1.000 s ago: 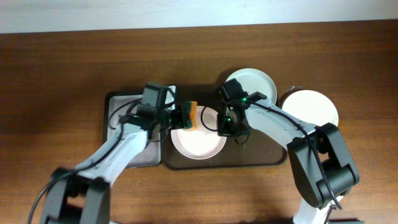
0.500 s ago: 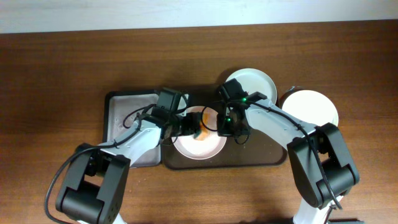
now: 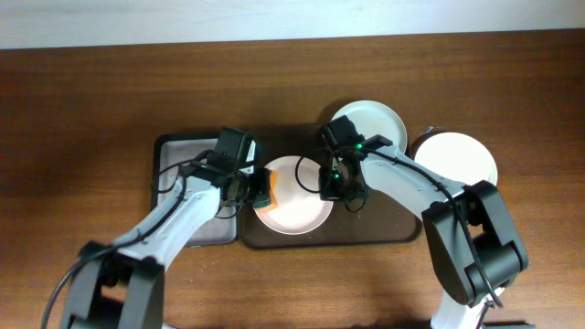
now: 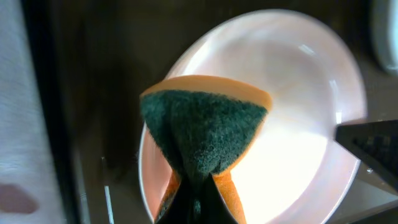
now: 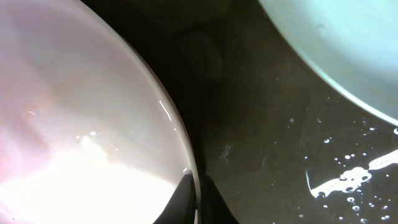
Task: Clean dirty plates on tray and stack at the side
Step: 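Scrub the white plate with the sponge while the right gripper holds it, then return the sponge to the soapy tray with the left gripper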
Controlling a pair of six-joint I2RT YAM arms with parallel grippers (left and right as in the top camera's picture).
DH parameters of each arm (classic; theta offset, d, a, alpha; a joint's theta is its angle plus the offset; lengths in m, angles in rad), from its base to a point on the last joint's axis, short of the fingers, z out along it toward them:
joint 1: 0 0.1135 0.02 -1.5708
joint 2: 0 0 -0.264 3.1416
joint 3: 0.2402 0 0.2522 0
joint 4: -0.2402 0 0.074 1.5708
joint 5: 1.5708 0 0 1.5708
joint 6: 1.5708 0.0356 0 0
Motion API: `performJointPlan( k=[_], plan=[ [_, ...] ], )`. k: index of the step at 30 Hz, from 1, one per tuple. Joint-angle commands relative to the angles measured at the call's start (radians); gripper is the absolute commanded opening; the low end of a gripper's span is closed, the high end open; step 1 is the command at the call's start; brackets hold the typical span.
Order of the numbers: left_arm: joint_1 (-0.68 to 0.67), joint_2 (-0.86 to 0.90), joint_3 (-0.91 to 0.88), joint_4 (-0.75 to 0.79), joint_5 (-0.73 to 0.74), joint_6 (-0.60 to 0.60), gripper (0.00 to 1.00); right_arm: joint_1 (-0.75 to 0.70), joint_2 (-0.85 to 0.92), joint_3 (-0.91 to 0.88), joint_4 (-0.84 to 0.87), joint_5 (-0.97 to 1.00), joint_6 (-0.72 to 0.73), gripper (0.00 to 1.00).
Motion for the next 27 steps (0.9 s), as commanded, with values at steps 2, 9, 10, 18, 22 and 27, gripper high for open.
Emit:
performJointPlan(
  k=[2,9,10,18,22,27],
  plan=[
    [0.034,-0.151,0.025,0.0,-0.07,0.073,0.0,-0.003,0.008,-0.014,-0.016,0.04,-0.003,0.04],
    [0.122,-0.199,0.025,-0.084,-0.211,0.125,0.0,-0.003,0.008,-0.014,-0.011,0.04,-0.002,0.04],
    [0.13,-0.192,0.025,-0.098,-0.223,0.146,0.0,-0.003,0.008,-0.014,-0.01,0.04,-0.002,0.05],
    [0.133,-0.033,0.025,-0.115,-0.298,0.186,0.0,-0.003,0.008,-0.014,-0.012,0.032,-0.002,0.11],
    [0.133,0.045,0.025,-0.104,-0.337,0.186,0.0,-0.003,0.008,-0.014,-0.011,0.032,-0.002,0.11],
    [0.133,0.082,0.025,-0.086,-0.357,0.185,0.35,-0.003,0.008,-0.014,-0.012,0.032,-0.002,0.11]
  ],
)
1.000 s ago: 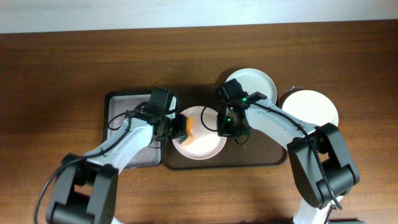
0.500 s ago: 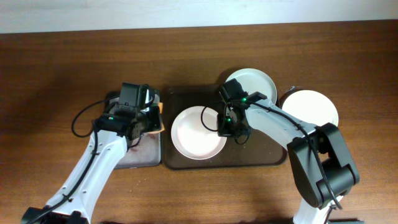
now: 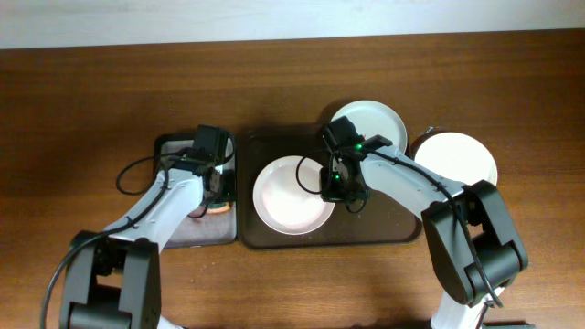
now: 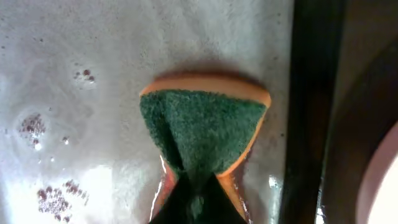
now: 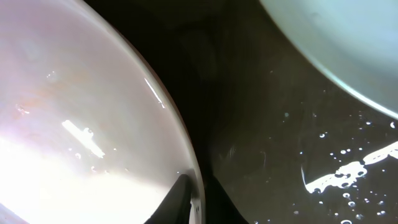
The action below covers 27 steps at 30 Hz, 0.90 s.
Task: Clean dirty plates on tray and stack at the side
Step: 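Return the sponge to the soapy tray with the left gripper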
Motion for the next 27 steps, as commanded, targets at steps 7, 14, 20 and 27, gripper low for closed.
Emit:
performJointPlan(
  k=[7,14,20,27],
  plan=[
    [0.003,0.035,0.013,0.044,-0.059,0.001,0.52,-0.003,0.008,-0.013,-0.004,0.027,-0.002,0.11],
    [0.003,0.111,0.013,0.116,-0.026,0.001,0.48,-0.003,0.008,-0.013,-0.011,0.027,-0.002,0.11],
    [0.004,0.113,0.034,0.18,-0.026,0.011,0.0,-0.003,0.008,-0.013,-0.025,0.027,-0.002,0.11],
    [0.019,0.113,0.097,0.066,-0.025,0.032,0.6,-0.003,0.008,-0.013,-0.026,0.028,-0.002,0.11]
  ],
)
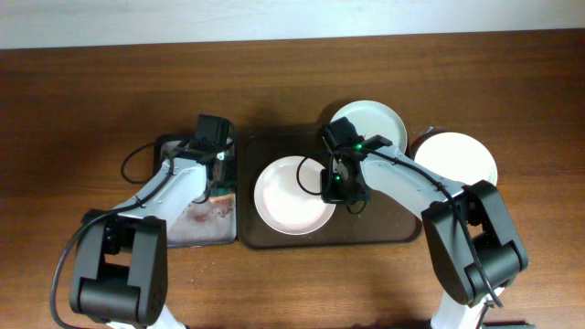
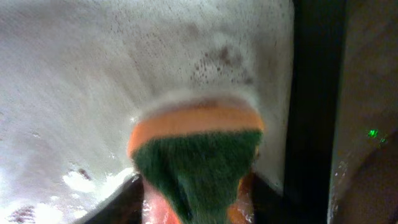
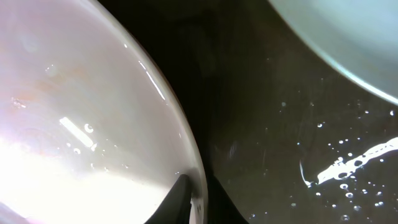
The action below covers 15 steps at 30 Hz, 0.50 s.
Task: Clean dirty plates on tray and stack at the side
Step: 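Return the sponge to the soapy tray with the left gripper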
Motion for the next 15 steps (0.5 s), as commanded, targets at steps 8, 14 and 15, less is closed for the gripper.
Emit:
performJointPlan(
  k=[8,14,15],
  plan=[
    [0.008,0.013,0.027,-0.184,0.129,0.009,0.52,-0.003,0.008,-0.013,-0.006,0.028,-0.002,0.11],
    [0.008,0.013,0.026,-0.2,0.129,0.009,0.18,-0.003,0.008,-0.013,-0.006,0.028,-0.002,0.11],
    [0.008,0.013,0.026,-0.206,0.126,0.009,0.0,-0.003,0.008,-0.013,-0.006,0.028,-0.002,0.11]
  ],
)
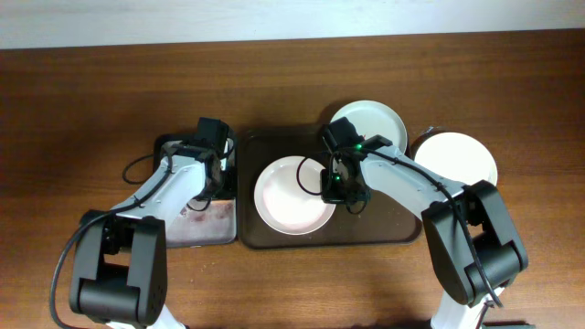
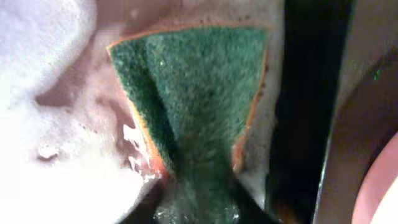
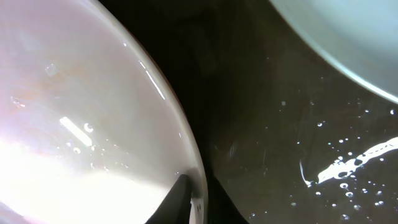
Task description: Clean dirty plates on tray and stack at the side
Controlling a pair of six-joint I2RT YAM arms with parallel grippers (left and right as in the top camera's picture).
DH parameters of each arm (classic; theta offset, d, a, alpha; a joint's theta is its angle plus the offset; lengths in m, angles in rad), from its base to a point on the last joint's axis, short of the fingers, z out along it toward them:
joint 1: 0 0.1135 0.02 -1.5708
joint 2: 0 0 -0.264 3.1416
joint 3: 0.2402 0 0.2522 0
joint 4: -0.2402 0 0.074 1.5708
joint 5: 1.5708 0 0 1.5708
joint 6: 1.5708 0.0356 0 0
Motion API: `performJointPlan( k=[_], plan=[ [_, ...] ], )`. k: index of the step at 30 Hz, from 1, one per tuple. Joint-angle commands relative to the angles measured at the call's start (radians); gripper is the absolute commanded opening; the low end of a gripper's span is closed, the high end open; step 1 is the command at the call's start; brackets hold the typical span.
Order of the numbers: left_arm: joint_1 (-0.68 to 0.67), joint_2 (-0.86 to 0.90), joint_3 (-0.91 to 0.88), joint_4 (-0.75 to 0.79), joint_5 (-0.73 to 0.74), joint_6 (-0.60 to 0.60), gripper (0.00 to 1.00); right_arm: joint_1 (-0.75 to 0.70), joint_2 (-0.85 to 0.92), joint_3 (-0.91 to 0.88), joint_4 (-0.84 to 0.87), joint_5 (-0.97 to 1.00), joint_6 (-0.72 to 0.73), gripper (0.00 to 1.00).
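Note:
A pink plate (image 1: 292, 194) lies on the dark brown tray (image 1: 384, 228); in the right wrist view the pink plate (image 3: 74, 124) fills the left side. My right gripper (image 1: 336, 187) is shut on its right rim, one finger inside and one outside (image 3: 194, 202). My left gripper (image 1: 208, 178) is shut on a green and orange sponge (image 2: 199, 93), pressed into the foamy water of the soap tray (image 1: 196, 228). A pale green plate (image 1: 370, 119) sits at the brown tray's far right corner, and a white plate (image 1: 457, 157) lies on the table to the right.
The soap tray's dark right wall (image 2: 305, 112) runs beside the sponge. Water drops (image 3: 348, 168) lie on the brown tray's floor between the pink and green plates. Bare wooden table (image 1: 91, 91) surrounds both trays.
The sponge now lies flatter and deeper in the foam, with its green face spread wide. My left gripper has shifted slightly toward the near side. The right gripper and pink plate have not moved.
At first my left gripper held the sponge over the pink plate's left part while the right gripper pinched its rim. Then the sponge was over the soap tray's water, then at the tray's far end in foam. It is now pressed into the foam.

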Motion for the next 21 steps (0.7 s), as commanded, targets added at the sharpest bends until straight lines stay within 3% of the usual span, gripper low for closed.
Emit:
performJointPlan(
  k=[1,6,8,9,11,21],
  plan=[
    [0.005,0.013,0.006,-0.023,0.012,0.004,0.0,-0.003,0.008,-0.013,-0.004,0.028,-0.003,0.11],
    [0.021,0.012,0.043,-0.066,-0.008,0.004,0.0,-0.003,0.008,-0.013,-0.005,0.028,-0.003,0.11],
    [0.041,0.012,0.082,-0.085,-0.014,0.004,0.39,-0.003,0.008,-0.013,-0.004,0.028,-0.003,0.11],
    [0.047,0.012,0.096,-0.082,-0.014,0.004,0.51,-0.003,0.008,-0.013,-0.004,0.028,-0.003,0.11],
    [0.049,0.012,0.106,-0.041,-0.008,0.004,0.64,-0.003,0.008,-0.013,-0.003,0.028,-0.003,0.11],
    [0.048,0.057,0.101,0.037,0.039,0.004,0.7,-0.003,0.008,-0.013,-0.004,0.028,-0.003,0.11]
  ],
)
